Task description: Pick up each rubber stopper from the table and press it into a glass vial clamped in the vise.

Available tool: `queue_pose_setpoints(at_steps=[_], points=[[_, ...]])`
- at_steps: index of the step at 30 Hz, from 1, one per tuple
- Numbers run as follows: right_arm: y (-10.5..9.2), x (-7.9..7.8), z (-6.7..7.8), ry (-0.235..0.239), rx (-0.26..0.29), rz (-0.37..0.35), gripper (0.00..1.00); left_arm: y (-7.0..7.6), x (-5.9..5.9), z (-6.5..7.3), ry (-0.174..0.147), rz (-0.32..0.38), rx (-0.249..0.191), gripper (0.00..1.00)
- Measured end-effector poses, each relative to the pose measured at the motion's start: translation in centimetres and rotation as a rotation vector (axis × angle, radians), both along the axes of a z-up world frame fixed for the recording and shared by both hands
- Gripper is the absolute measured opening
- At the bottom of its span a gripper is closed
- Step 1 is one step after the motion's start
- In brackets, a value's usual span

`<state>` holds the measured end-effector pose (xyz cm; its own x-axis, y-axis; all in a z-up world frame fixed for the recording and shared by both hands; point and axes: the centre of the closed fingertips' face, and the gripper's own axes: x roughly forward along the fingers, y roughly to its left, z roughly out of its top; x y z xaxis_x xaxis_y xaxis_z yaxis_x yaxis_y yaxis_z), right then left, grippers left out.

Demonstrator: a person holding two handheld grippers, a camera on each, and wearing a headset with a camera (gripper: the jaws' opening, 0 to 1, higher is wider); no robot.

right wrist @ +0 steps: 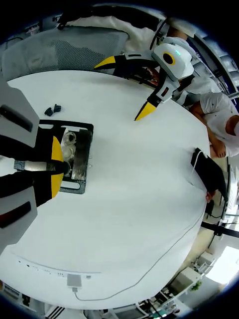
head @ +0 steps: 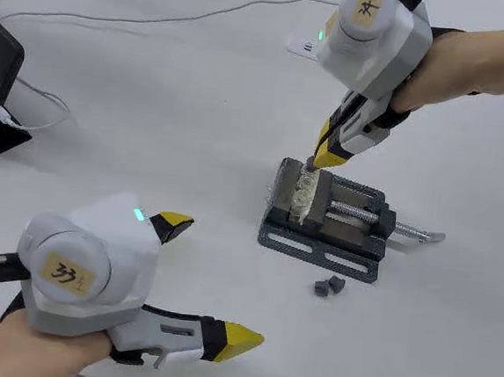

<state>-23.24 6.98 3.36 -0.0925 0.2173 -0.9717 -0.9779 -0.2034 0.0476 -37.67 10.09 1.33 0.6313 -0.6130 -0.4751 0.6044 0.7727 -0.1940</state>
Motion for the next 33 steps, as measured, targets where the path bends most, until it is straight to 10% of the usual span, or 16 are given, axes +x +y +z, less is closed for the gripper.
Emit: queue_pose_setpoints(at_steps=[14,33], points=[[0.08,0.19,-0.1,0.043,-0.013,-0.019,0.0,-0.39,0.09,-0.16,0.007,-0.011,-0.002,0.89],[-0.02,0.17,-0.1,-0.031,-0.03,0.077,0.0,-0.7,0.16,-0.4,0.018,-0.025,-0.005,0.88]])
